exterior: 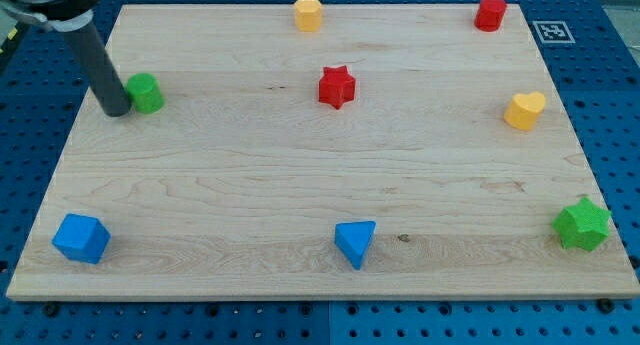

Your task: Push the green circle to the yellow hexagon

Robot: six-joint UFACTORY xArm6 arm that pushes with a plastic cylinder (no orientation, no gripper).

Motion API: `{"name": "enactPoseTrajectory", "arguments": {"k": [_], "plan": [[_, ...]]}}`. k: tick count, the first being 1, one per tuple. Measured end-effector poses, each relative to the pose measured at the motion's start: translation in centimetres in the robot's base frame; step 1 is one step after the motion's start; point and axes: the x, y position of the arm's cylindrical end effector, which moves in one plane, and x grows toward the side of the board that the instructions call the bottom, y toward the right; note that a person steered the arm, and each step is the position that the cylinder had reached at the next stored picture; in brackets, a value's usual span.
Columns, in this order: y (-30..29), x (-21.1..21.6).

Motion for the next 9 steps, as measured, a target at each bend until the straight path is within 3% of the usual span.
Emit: {"name": "enactPoseTrajectory", "arguments": {"k": [2, 7, 9], "plan": [[5.6, -1.2], [6.6, -7.0], [12.2, -10.1]]}}
